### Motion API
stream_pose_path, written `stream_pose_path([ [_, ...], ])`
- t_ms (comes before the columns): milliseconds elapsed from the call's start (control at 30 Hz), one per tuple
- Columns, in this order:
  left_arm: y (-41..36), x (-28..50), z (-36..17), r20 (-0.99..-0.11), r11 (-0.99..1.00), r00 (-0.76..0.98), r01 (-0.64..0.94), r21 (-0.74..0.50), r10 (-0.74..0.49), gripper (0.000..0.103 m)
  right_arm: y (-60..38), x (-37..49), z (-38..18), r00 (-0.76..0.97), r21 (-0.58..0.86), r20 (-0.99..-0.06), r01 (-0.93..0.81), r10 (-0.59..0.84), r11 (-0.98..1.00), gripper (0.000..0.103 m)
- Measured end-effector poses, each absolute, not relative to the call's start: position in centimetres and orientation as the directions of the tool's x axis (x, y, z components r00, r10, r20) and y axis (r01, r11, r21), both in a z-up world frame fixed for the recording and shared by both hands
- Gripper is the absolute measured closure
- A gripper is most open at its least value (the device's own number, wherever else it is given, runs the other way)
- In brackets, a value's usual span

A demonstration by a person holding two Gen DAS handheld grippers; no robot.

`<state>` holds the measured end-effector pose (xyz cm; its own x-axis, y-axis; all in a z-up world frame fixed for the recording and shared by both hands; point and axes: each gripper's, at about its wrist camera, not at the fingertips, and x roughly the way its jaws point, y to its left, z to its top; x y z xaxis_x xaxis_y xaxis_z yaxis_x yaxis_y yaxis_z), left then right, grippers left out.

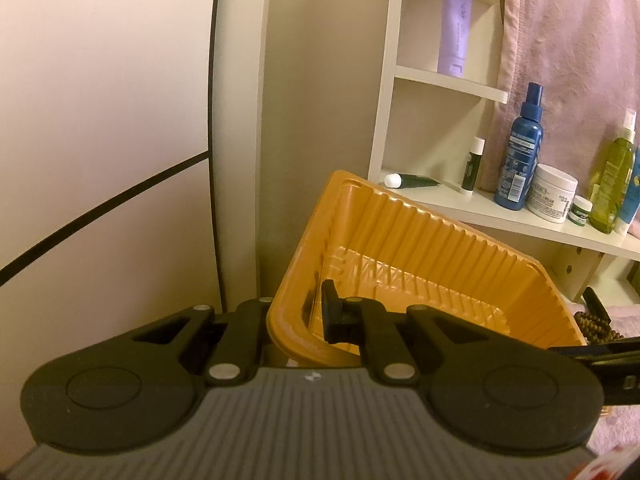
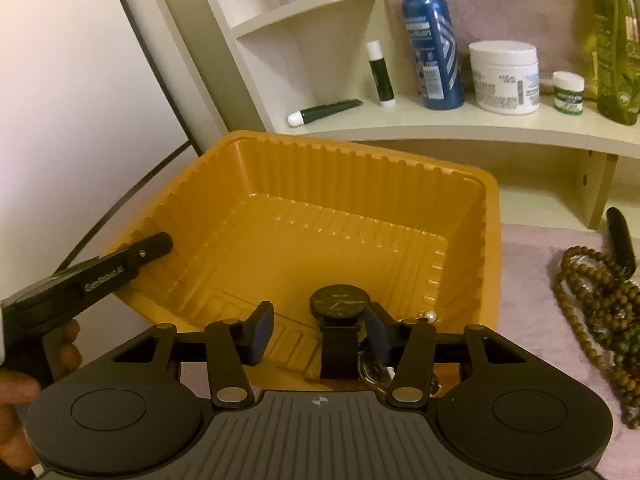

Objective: Organize jewelry
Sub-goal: 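Lift the black watch into the tray and open the right tool, then return the right tool to the pile and grasp the black fob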

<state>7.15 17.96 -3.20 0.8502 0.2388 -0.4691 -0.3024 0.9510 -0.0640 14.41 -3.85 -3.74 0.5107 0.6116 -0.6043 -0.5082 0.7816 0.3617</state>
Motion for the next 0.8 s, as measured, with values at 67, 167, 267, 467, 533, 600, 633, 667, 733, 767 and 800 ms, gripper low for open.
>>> stream_pose_path([
  [67, 18.0, 7.1, -3.2, -0.470, 0.951, 0.850, -0.303, -0.064, 0.239, 0.093, -4.5, 14.1, -3.4, 0.517, 0.362, -0.598, -0.508, 0.613, 0.781, 0.051],
  [167, 17.9, 7.1, -3.2, -0.470, 0.951, 0.849, -0.304, -0.062, 0.241, 0.093, -5.8, 13.8, -2.8, 0.529, 0.363, -0.588, -0.504, 0.612, 0.784, 0.051],
  [267, 17.9, 7.0, -3.1, -0.468, 0.951, 0.850, -0.305, -0.057, 0.244, 0.093, -7.3, 13.6, -2.4, 0.542, 0.366, -0.582, -0.492, 0.607, 0.790, 0.051],
  [467, 17.8, 6.9, -3.1, -0.469, 0.950, 0.847, -0.307, -0.049, 0.250, 0.093, -12.3, 13.5, -2.3, 0.583, 0.377, -0.576, -0.431, 0.572, 0.820, 0.051],
  [533, 17.9, 6.9, -3.1, -0.471, 0.950, 0.845, -0.309, -0.047, 0.252, 0.093, -14.5, 13.8, -2.7, 0.600, 0.369, -0.591, -0.395, 0.540, 0.842, 0.051],
  [600, 17.9, 6.9, -3.1, -0.473, 0.949, 0.844, -0.311, -0.045, 0.254, 0.093, -16.6, 13.9, -3.3, 0.615, 0.353, -0.608, -0.356, 0.502, 0.865, 0.051],
  [633, 17.9, 6.9, -3.1, -0.474, 0.949, 0.843, -0.311, -0.044, 0.254, 0.093, -17.7, 14.1, -3.6, 0.623, 0.344, -0.618, -0.335, 0.480, 0.877, 0.051],
  [667, 17.9, 6.9, -3.1, -0.475, 0.949, 0.843, -0.311, -0.043, 0.255, 0.093, -18.9, 14.3, -4.0, 0.629, 0.335, -0.627, -0.316, 0.460, 0.888, 0.051],
  [733, 17.9, 7.0, -3.1, -0.476, 0.949, 0.841, -0.312, -0.041, 0.256, 0.093, -20.9, 15.1, -4.5, 0.637, 0.320, -0.641, -0.285, 0.428, 0.903, 0.051],
  [767, 17.9, 7.0, -3.2, -0.477, 0.949, 0.841, -0.312, -0.041, 0.256, 0.093, -21.8, 15.4, -4.6, 0.641, 0.317, -0.643, -0.275, 0.418, 0.908, 0.051],
  [800, 17.9, 7.0, -3.2, -0.478, 0.949, 0.840, -0.313, -0.040, 0.257, 0.093, -22.7, 15.9, -4.8, 0.644, 0.315, -0.645, -0.267, 0.412, 0.911, 0.051],
])
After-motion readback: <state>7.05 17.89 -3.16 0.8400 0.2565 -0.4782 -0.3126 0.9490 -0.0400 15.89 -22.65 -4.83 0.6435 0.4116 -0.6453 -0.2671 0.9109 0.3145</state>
